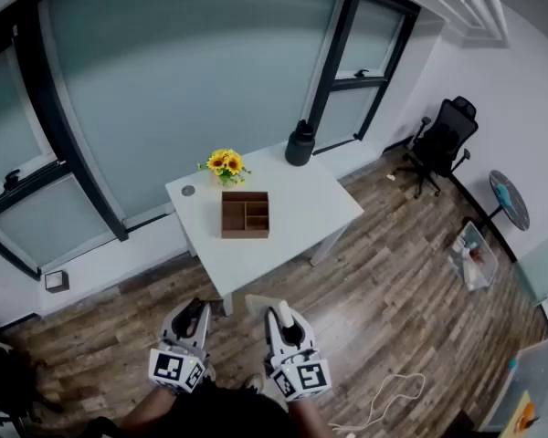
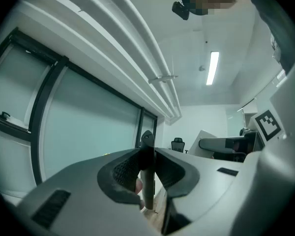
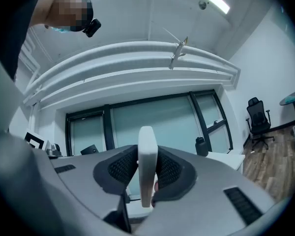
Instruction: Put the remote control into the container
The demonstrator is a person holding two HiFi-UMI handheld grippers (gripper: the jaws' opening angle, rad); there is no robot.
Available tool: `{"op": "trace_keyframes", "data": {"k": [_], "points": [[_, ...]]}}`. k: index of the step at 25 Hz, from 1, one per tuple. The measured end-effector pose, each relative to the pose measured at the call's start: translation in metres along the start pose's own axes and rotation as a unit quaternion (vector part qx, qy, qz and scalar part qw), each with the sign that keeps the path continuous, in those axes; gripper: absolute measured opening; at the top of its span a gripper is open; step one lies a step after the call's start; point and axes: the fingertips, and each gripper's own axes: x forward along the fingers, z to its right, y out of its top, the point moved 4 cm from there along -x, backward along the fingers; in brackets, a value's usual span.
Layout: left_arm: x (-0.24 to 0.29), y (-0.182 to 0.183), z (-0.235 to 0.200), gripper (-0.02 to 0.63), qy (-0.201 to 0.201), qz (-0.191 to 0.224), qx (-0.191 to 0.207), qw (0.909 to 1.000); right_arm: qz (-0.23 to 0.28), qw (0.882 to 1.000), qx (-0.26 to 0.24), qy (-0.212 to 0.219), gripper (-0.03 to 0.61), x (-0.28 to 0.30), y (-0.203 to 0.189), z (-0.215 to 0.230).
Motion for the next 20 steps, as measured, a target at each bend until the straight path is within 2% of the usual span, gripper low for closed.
{"op": "trace_keyframes", "data": {"k": [20], "points": [[-0.0015,-0.0081,0.0035,0.087,0.0,-0.009,-0.005,1.0,-0.002,1.0,0.012,0.01,0.094,-0.0071,-0.0056,-0.0019]]}}
